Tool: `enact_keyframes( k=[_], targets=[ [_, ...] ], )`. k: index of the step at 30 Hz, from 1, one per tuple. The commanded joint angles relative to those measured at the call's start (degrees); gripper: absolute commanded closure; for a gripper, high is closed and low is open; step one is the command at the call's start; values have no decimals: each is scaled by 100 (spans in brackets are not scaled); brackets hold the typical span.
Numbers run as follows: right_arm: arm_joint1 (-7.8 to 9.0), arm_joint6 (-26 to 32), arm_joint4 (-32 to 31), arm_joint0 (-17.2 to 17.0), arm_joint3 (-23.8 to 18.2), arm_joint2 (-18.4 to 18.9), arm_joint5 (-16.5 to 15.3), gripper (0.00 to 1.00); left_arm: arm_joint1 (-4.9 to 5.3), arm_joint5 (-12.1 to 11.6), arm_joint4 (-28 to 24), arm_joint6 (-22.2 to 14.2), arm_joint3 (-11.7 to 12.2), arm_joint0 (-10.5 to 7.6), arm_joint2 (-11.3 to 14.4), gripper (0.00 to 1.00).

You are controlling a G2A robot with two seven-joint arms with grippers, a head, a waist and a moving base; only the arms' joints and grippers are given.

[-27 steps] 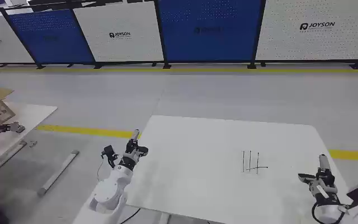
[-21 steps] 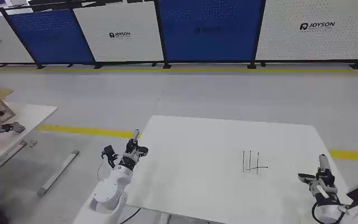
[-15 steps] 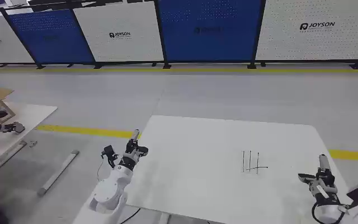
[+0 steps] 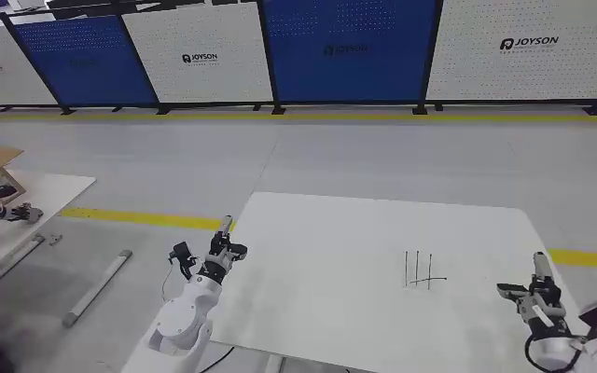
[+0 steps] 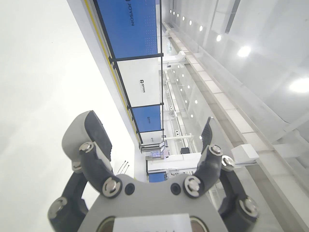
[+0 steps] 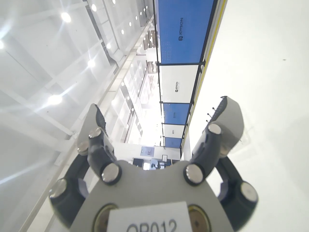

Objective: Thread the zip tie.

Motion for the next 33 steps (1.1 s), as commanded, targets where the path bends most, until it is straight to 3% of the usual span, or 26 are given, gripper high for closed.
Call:
enact_keyframes(
  k=[1, 8, 25, 28, 33],
  targets=[
    [48, 682, -211, 102, 20, 95, 102, 0, 0, 0, 0, 0, 0, 0, 0, 0],
    [226, 2561, -1188, 790, 412, 156, 685, 0, 0, 0, 0, 0, 0, 0, 0, 0],
    [234, 2633, -1208, 835, 407, 173, 735, 0, 0, 0, 0, 0, 0, 0, 0, 0],
    [327, 3425, -1547, 1303, 605, 252, 963, 0, 0, 0, 0, 0, 0, 0, 0, 0],
    [438, 4409, -2120, 1819, 976, 123, 844, 0, 0, 0, 0, 0, 0, 0, 0, 0]
  ],
)
